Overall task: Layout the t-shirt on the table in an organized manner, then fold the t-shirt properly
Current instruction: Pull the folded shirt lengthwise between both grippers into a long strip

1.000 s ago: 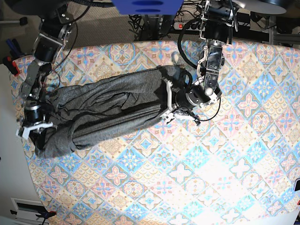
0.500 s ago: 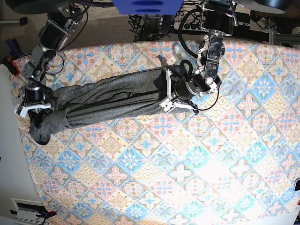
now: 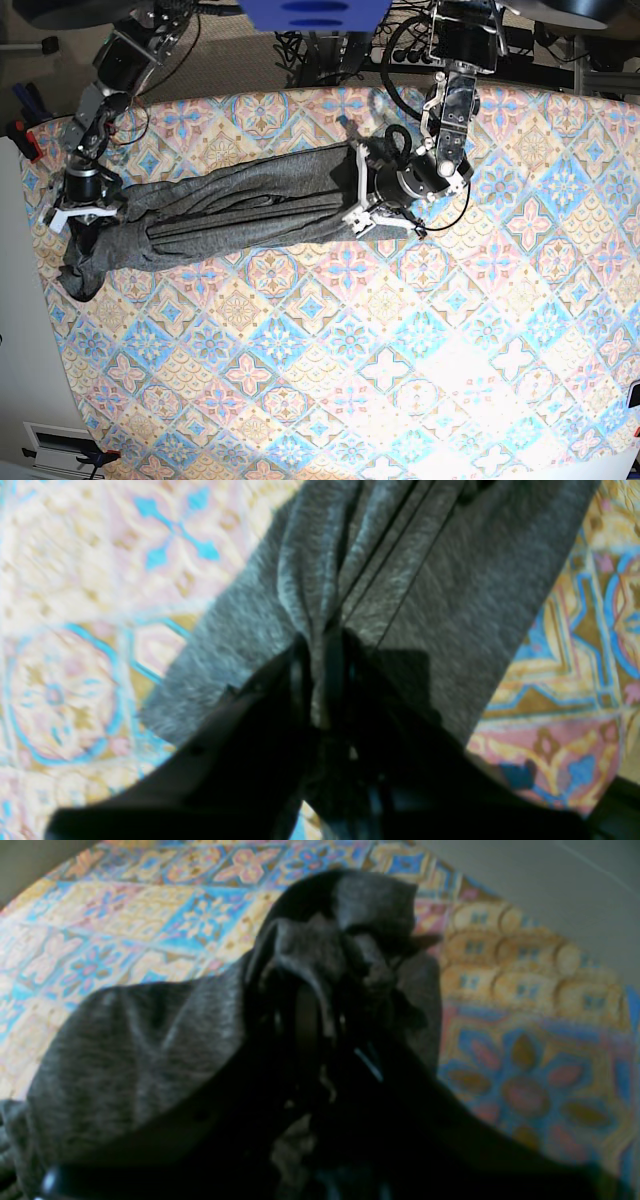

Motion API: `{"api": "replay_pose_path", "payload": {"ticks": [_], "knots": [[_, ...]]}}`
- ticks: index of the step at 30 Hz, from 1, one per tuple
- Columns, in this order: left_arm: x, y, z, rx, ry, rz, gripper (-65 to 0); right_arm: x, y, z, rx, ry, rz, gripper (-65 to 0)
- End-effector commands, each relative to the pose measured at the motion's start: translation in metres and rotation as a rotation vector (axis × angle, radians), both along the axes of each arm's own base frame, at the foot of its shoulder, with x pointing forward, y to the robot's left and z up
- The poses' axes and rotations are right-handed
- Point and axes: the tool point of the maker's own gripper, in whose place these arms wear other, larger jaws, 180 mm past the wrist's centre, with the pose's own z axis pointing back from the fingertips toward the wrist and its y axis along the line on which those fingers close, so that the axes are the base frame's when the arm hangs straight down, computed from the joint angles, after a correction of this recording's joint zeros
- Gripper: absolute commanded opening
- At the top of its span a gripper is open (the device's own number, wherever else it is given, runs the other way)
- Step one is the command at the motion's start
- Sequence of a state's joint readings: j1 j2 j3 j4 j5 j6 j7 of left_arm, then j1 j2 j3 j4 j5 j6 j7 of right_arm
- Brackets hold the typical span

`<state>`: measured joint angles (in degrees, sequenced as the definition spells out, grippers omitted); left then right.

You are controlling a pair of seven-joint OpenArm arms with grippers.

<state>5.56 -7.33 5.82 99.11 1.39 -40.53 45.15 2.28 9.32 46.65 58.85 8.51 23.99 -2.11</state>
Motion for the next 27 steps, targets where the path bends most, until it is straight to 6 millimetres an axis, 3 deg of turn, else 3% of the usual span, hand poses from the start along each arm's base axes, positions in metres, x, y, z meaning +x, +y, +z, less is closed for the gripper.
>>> {"api": "replay_pose_path", "payload": {"ticks": [1,6,12,19,22,27], "knots": [[0.008,0.008,0.006,0.026,-0.029,0.016,-57.4,0.004,-0.018,0.023,-0.042,-0.062,-0.038,-61.9],[0.006,0.005,0.008,0.008,-0.027,0.017,-43.0,-0.005,-0.018,0.015,-0.040,-0.039,-0.039,-47.0],[0.008,-0.011,0.033,-0.042,-0.093,0.014,-34.6,-0.006,-0.017,0.014,-0.039,-0.037,-0.039,-36.6],[0.003,-0.026,0.058,-0.140,-0.129,0.007,-33.1,-0.007,-0.017,0.013,-0.039,-0.036,-0.039,-29.7],[-0.003,-0.041,0.075,-0.280,-0.120,-0.005,-33.1,-0.006,-0.016,0.013,-0.038,-0.034,-0.037,-26.4],[0.000,-0.040,0.111,-0.561,-0.109,0.054,-33.1,-0.013,-0.016,0.007,-0.037,-0.014,-0.034,-23.9]]}}
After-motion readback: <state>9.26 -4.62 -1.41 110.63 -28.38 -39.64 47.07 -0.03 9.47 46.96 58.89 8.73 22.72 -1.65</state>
